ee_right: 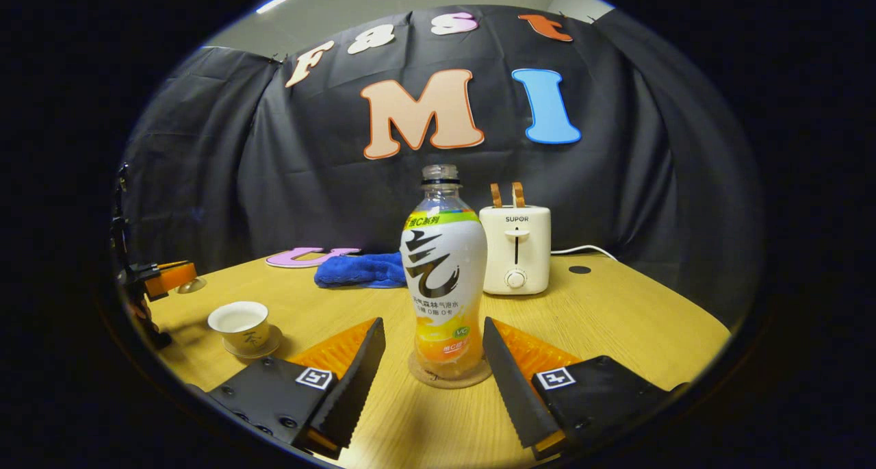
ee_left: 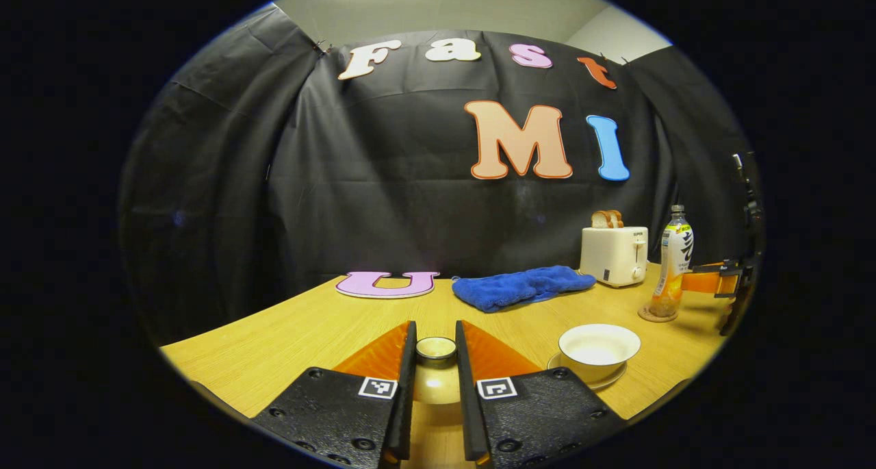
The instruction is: Open the teacup lid with one hand, grasp the water bottle and pour water into the teacup with the other hand; after pouring, place the water bottle on the coaster and then close the teacup lid.
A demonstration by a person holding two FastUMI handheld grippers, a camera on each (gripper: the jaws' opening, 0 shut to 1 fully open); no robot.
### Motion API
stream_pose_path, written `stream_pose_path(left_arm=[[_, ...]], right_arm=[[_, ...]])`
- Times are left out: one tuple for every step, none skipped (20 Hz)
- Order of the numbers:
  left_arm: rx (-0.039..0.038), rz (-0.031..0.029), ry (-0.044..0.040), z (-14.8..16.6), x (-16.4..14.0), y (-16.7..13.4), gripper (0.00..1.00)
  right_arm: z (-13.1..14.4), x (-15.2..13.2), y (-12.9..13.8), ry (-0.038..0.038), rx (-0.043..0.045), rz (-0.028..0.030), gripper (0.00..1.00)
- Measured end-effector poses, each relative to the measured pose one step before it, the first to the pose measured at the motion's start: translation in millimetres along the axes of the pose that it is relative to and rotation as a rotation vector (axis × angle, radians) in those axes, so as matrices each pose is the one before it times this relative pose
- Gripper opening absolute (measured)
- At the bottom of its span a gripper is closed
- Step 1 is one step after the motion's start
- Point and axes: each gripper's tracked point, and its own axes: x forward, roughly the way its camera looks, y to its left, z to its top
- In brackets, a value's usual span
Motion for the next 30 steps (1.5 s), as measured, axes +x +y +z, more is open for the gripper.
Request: stream_pose_path(left_arm=[[-0.00260,0.00732,0.00398,-1.14,1.71,-0.49,0.28],[-0.00073,-0.00832,0.00463,-1.51,1.96,-4.87,0.28],[-0.00180,-0.04011,-0.00177,0.55,1.72,-12.39,0.28],[0.00027,-0.05524,-0.00678,1.92,2.95,-16.86,0.28],[-0.00248,-0.05294,0.00071,0.52,2.78,-13.68,0.28],[-0.00030,-0.03823,-0.00139,-0.49,1.32,-8.54,0.28],[-0.00099,-0.02411,0.00015,0.64,2.64,-6.68,0.28],[-0.00104,-0.01514,0.00194,-1.49,0.89,-5.36,0.28],[-0.00016,-0.01164,-0.00221,0.81,1.99,-4.53,0.28],[-0.00080,-0.01912,0.00074,0.23,2.28,-7.77,0.28],[0.00065,-0.02192,0.00404,-1.15,1.26,-7.72,0.28],[-0.00179,-0.02027,-0.00572,1.07,2.55,-6.79,0.29],[0.00068,-0.02605,0.00106,0.40,2.08,-7.96,0.28],[0.00250,-0.02121,0.00192,-0.83,2.35,-7.26,0.28],[0.00228,-0.01517,0.00178,-0.02,1.94,-5.06,0.28],[0.00131,-0.00933,-0.00118,0.38,1.58,-4.78,0.28],[0.00424,-0.00801,0.00430,-0.05,2.71,-4.87,0.28],[0.01295,-0.00902,0.00316,-1.29,1.37,-4.73,0.28],[0.01693,-0.01604,0.00383,0.83,1.71,-5.81,0.28],[0.02080,-0.02070,0.00993,-2.50,2.92,-7.16,0.28],[0.01970,-0.01537,0.01121,-1.62,1.73,-4.79,0.28],[0.02091,-0.01377,0.01364,-1.79,1.48,-4.60,0.28],[0.02097,-0.01181,0.01571,-2.14,1.44,-2.81,0.28],[0.01551,-0.00956,0.00694,-1.09,1.02,-2.89,0.28],[0.01018,-0.01043,0.00243,0.53,0.64,-2.31,0.28],[0.00490,-0.00700,0.00291,-0.56,1.31,-1.18,0.28],[-0.00085,-0.00100,0.00508,-0.90,0.03,0.57,0.28],[-0.00625,0.00866,0.00411,-0.35,-1.21,2.37,0.28],[-0.00604,0.00430,-0.00270,0.06,-0.15,1.52,0.30],[-0.00649,-0.00050,-0.00852,1.11,-0.89,0.30,0.32]], right_arm=[[3.42,-4.34,0.44,-0.01901,0.00036,-0.00057,0.89],[2.43,-3.17,0.66,-0.02059,-0.00288,-0.00039,0.88],[2.92,-2.80,0.50,-0.01778,-0.00551,-0.00271,0.89],[2.80,-2.89,-0.15,-0.01842,-0.00786,-0.00270,0.89],[2.25,-1.54,1.26,-0.01418,-0.01112,-0.00010,0.89],[1.29,-2.63,-0.50,-0.01144,-0.00842,-0.00149,0.89],[1.69,-1.82,-1.02,-0.00653,0.00676,-0.00275,0.89],[-1.21,-1.14,-0.29,0.00362,-0.00011,0.00044,0.91],[0.51,-1.28,-0.35,-0.00331,-0.00021,-0.00242,0.88],[0.73,-2.40,-1.96,0.00175,0.00036,-0.00680,0.92],[0.30,-1.86,-1.09,-0.00319,-0.00045,-0.00938,0.88],[1.42,-3.02,-1.93,-0.00185,-0.00005,-0.00758,0.88],[0.55,-1.66,-0.40,-0.00038,-0.00009,-0.00500,0.91],[-0.35,-1.41,-0.31,0.00035,-0.00027,-0.00328,0.91],[0.87,-1.22,-1.06,-0.00064,-0.00025,-0.00627,0.89],[-0.12,-1.84,-2.45,-0.00002,-0.00043,-0.00963,0.91],[0.47,-1.44,-2.66,-0.00120,-0.00055,-0.01405,0.89],[0.13,-0.39,-4.33,-0.00072,-0.00024,-0.01786,0.91],[0.78,-1.32,-2.96,-0.00069,-0.00045,-0.01552,0.91],[0.04,0.20,-0.65,-0.00013,0.00071,-0.00718,0.91],[-0.22,-0.53,1.39,0.00173,-0.00072,0.00004,0.91],[0.19,-0.65,-0.44,-0.00010,0.00087,-0.00048,0.88],[0.75,0.23,0.14,-0.00082,-0.00043,0.00012,0.88],[-0.53,-0.73,-0.51,0.00052,-0.00014,-0.00041,0.91],[0.21,-0.12,0.44,0.00034,0.00034,-0.00009,0.91],[-0.02,-0.16,-0.35,-0.00033,-0.00055,0.00002,0.91],[0.47,0.17,0.42,0.00070,0.00051,-0.00032,0.91],[-0.18,0.03,-0.16,-0.00041,-0.00040,0.00007,0.94],[0.20,0.49,0.27,0.00028,0.00026,-0.00016,0.91],[-0.42,-0.08,-0.36,0.00014,-0.00001,-0.00003,0.94]])
